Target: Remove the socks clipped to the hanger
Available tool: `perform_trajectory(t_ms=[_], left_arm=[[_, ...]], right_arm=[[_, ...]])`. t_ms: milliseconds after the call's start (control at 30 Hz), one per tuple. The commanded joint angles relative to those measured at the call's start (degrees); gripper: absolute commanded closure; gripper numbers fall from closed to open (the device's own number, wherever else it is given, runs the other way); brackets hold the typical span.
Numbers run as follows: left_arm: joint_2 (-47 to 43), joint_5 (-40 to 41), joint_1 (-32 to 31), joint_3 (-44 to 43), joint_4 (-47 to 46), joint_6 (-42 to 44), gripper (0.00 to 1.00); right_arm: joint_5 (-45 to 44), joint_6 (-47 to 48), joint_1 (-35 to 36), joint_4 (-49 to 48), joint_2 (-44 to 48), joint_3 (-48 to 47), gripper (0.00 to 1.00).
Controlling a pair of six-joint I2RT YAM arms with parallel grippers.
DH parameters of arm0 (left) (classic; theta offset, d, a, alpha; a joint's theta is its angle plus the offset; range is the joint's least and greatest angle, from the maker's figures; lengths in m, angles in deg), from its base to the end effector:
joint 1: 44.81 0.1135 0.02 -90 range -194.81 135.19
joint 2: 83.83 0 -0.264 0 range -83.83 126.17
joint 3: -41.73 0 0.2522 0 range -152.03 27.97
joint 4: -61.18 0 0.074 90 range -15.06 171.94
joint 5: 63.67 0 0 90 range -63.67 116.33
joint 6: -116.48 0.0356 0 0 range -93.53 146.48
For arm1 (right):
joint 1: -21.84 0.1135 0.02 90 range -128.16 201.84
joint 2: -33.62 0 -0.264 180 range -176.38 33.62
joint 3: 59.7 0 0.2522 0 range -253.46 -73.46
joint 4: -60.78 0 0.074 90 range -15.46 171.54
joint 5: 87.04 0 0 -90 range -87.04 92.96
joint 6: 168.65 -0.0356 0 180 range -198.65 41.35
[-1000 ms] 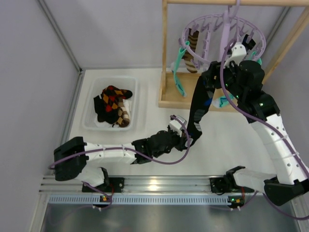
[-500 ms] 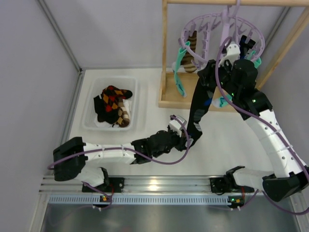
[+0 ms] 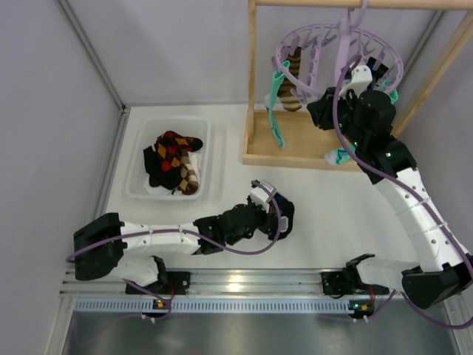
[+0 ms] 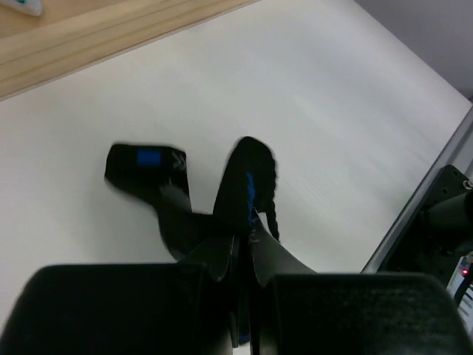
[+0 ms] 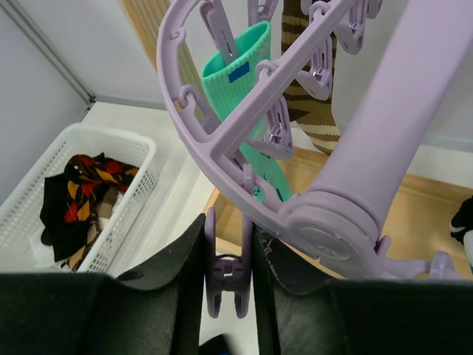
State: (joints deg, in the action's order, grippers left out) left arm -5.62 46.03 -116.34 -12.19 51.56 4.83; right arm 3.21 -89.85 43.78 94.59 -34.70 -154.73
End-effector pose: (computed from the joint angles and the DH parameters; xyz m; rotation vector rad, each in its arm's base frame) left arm 0.1064 -0.2807 0.2410 0.5632 1.8074 -0.8283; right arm 0.2379 0.0960 0.4586 -0.1637 1.7059 0.4352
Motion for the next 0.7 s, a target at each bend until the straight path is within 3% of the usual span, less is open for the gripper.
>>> perform_trajectory(t_ms=[0,67,167,267,433,567,667], left_arm=[[-5.35,5.50,0.77,0.61,2.25,-1.73,1.00],[-7.97,9.19,1.12,-2.01,8.05,-1.64,1.00],[-11.57,16.84,2.18,-7.02,20.36,-2.17,1.00],[-16.05,19.58,5.07,-11.24,30.74,-3.13,1.00],[-24.32,18.97,13.24,-16.77,38.22,-2.61,1.00],[-25.40,18.97,19.48,-23.63,45.59,-0.94,1.00],[-22.33,13.46,27.12,-30.22,49.99,-0.59,1.00]], right_arm=[[0.89,-0.66,-0.40,-3.71,1.52,0.76,0.73],[1.33,-0.93,-0.31,-3.79,2.39,1.99,0.44],[2.12,-1.10,-0.40,-3.88,4.32,4.10,0.34],[2.56,-0.93,-0.31,-3.62,7.21,6.73,0.29],[2.21,-0.84,-0.40,-2.83,12.67,11.66,0.25],[1.95,-1.01,-0.40,-2.12,18.64,16.49,0.23],[2.21,-1.72,-0.40,-2.56,22.15,19.75,0.23]])
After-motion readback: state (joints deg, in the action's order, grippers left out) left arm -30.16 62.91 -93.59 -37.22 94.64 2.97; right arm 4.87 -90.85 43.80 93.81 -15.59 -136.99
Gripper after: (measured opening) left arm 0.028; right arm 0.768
